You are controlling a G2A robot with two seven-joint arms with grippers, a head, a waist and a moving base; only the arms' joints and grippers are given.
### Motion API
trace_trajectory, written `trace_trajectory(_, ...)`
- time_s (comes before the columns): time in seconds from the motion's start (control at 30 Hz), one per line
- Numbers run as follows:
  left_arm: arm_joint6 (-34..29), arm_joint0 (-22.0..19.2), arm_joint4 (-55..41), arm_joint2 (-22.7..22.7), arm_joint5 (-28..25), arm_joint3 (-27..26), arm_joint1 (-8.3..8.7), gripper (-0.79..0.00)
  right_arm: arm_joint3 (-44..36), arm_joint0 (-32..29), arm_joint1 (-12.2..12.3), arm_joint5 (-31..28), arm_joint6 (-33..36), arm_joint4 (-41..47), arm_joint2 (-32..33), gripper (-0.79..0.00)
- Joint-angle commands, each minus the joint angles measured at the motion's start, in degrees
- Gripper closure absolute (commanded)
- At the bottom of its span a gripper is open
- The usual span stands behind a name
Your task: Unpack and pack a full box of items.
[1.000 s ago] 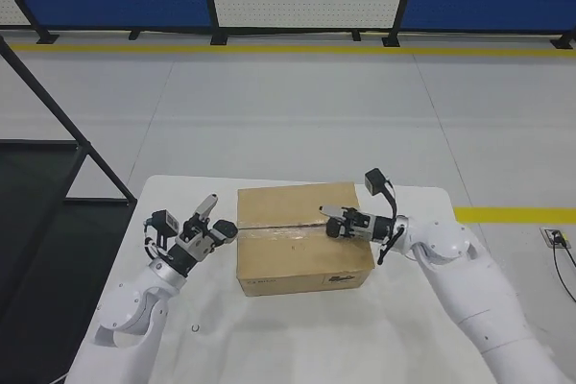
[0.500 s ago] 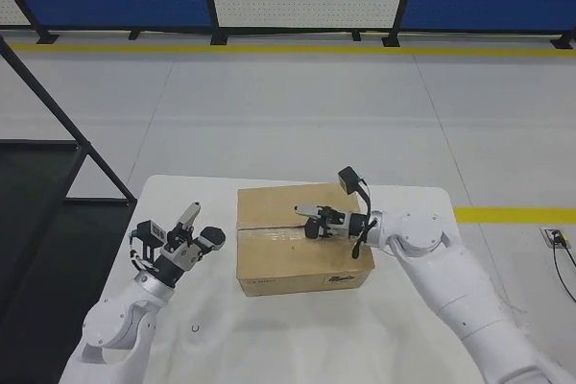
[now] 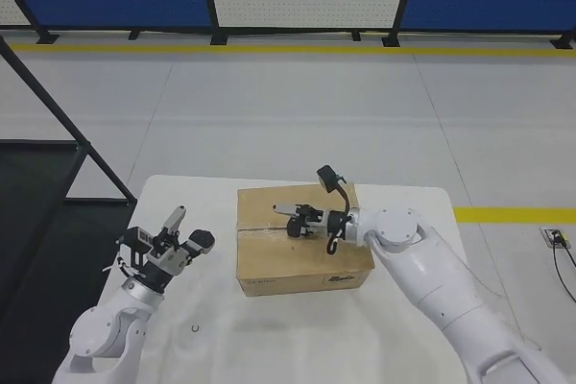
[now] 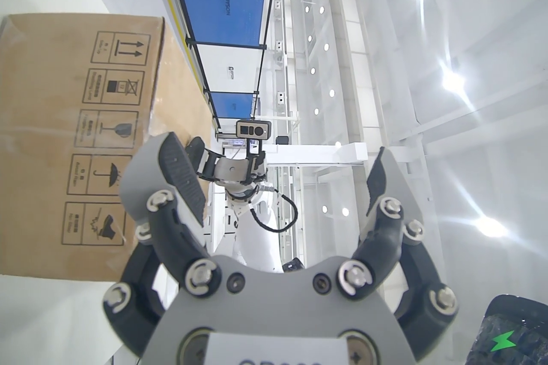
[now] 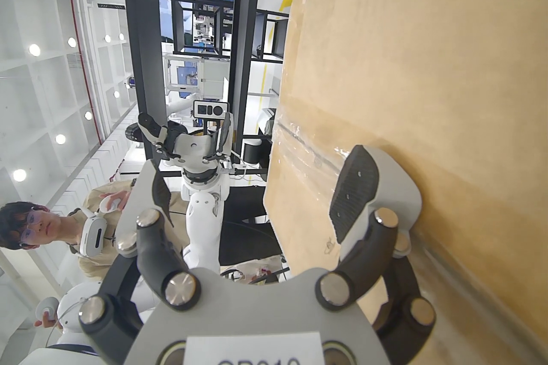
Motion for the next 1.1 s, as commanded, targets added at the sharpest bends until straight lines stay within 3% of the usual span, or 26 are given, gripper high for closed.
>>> trace_trajectory(0.0,-0.14,0.19,-0.28,-0.25,-0.19,0.22,0.05,-0.785,0.72,0.57,-0.71,-0.08,0.2,0.12,-0.77,-0.785)
trace_trajectory(0.6,-1.08,0.64,-1.88,-0.81,-0.96,1.59,0.3,-0.785,5.94,4.16,-5.67,-1.34,1.0,0.17,-4.37,-0.785)
trace_trajectory(0.83,-1.53,-0.37,-1.37,0.09,-0.19,1.51,0.36,-0.785,6.29,3.93,-4.56,-2.68,3.51,-1.96,-2.37,-0.785)
trace_trajectory(1.07,-1.83,-2.03,-0.65,1.82,0.65,1.7,0.32,-0.785,2.36,1.66,-1.6,-2.25,3.95,-5.19,2.02,-0.785)
